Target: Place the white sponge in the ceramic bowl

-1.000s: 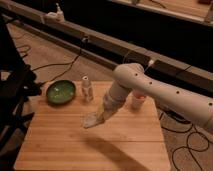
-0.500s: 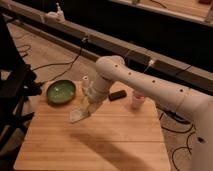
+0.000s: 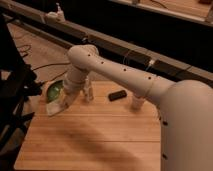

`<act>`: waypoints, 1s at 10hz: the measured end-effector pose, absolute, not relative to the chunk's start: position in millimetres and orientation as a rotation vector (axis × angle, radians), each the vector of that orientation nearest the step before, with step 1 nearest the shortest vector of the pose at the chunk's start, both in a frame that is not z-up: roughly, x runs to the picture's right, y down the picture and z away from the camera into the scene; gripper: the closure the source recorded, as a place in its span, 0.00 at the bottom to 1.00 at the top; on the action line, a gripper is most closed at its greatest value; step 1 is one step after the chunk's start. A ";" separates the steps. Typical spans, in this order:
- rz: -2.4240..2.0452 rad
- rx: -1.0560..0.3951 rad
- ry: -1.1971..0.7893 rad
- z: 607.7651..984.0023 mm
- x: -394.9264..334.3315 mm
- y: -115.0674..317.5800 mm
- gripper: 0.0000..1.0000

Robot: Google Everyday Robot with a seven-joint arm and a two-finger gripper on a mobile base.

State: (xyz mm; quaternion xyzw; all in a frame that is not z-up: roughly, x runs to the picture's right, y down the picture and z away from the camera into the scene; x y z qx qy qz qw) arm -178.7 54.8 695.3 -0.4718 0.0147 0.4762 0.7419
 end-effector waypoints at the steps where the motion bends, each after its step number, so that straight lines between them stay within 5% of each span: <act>1: 1.046 -1.034 0.033 695.5 -177.4 54.6 1.00; 5: 1.057 -1.039 0.026 701.5 -179.3 51.9 1.00; 10: 1.087 -1.045 0.016 754.4 -197.2 11.5 1.00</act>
